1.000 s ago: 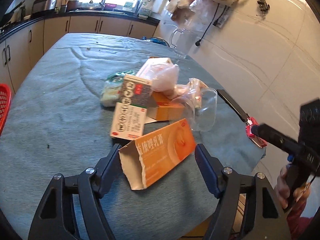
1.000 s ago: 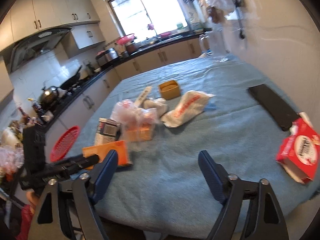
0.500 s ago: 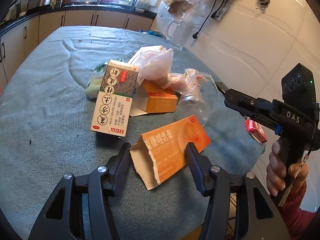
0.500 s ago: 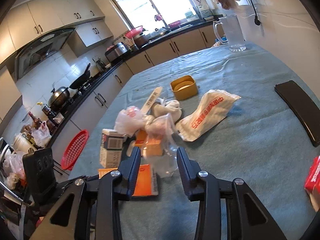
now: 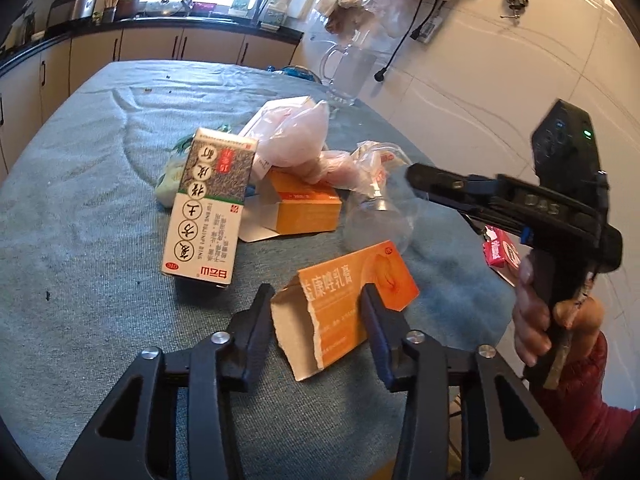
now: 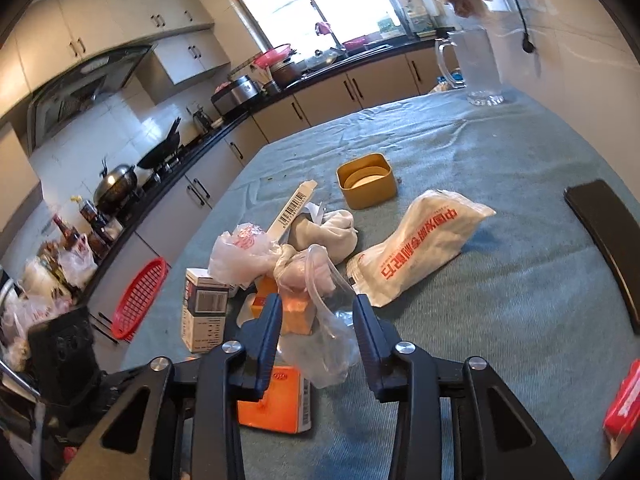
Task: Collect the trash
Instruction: 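Grasp the orange medicine box with the left tool while the right tool grasps the clear plastic cup, then drop the orange box into the red basket with the left tool while the right tool drops the clear cup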
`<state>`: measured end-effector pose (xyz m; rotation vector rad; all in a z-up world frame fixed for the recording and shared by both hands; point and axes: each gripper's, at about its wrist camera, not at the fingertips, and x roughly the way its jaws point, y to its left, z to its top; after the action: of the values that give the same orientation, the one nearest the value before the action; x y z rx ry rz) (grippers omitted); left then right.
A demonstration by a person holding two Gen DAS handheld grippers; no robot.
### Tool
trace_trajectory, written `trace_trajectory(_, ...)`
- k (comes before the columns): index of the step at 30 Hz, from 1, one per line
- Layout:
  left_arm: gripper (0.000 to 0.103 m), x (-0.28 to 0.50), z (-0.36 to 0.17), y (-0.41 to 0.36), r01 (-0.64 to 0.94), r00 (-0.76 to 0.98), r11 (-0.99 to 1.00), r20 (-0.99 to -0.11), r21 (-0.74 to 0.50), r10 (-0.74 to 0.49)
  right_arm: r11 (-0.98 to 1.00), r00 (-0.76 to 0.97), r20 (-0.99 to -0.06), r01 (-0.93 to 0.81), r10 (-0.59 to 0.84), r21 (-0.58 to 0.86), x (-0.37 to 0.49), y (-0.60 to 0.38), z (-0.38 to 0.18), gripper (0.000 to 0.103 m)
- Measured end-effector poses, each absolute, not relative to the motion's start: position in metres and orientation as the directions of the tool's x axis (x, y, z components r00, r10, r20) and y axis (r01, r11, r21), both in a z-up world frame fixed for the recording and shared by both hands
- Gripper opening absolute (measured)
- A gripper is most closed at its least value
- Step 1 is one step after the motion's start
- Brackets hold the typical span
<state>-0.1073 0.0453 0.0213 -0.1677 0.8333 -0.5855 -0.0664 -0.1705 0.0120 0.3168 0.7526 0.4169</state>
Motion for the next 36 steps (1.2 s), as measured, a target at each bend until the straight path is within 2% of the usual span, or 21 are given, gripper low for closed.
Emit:
trace_trajectory(4, 0.039, -0.112, 0.025, 0.043, 0.437, 0.534, 0.832, -0.645, -0.342, -0.546, 0.899, 0.657, -0.618, -0.259, 0.432, 0.352, -0.067, -0.165, 0.013, 0.015)
trace_trajectory(8, 0.034, -0.116, 0.029, 0.043, 0.451, 0.55, 0.832, -0.635, -0.322, -0.543, 0.898, 0.667, -0.607, -0.257, 0.431, 0.356, -0.077, -0.173, 0.014, 0.007)
trace_trajectory(18, 0.023, -0.128, 0.056, 0.041, 0.477, 0.625, 0.845, -0.582, -0.242, -0.52, 0.892, 0.701, -0.564, -0.253, 0.435, 0.374, -0.09, -0.181, 0.027, 0.006)
trace_trajectory(36, 0.019, -0.133, 0.083, 0.049, 0.475, 0.675, 0.847, -0.52, -0.237, -0.524, 0.879, 0.729, -0.514, -0.265, 0.452, 0.397, -0.099, -0.177, 0.053, 0.006)
